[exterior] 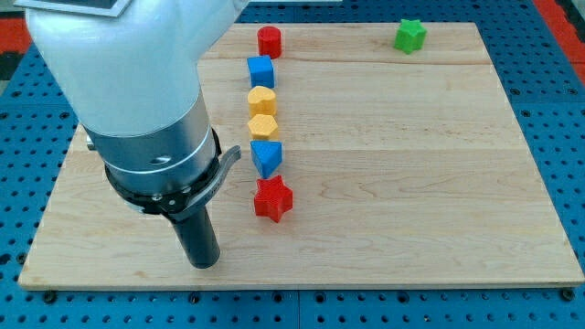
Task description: Move your arm towards the yellow heart
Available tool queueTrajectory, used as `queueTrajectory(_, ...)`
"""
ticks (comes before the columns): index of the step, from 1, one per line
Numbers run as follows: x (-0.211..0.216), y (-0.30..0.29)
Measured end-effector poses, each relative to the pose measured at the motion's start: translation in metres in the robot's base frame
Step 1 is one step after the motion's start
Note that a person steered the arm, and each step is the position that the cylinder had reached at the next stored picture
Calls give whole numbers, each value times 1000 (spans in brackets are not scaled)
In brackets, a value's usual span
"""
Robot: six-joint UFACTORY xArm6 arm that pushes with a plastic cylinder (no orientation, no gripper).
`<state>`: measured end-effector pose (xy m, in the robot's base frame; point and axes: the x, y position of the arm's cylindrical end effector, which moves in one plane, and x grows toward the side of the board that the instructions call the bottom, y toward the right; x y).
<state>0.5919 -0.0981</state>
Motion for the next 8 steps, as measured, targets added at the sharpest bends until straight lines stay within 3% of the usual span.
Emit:
queueTrajectory(2, -15, -17)
queueTrajectory(5, -142, -102)
queueTrajectory(6, -221, -110)
queueTrajectory(8, -234, -109)
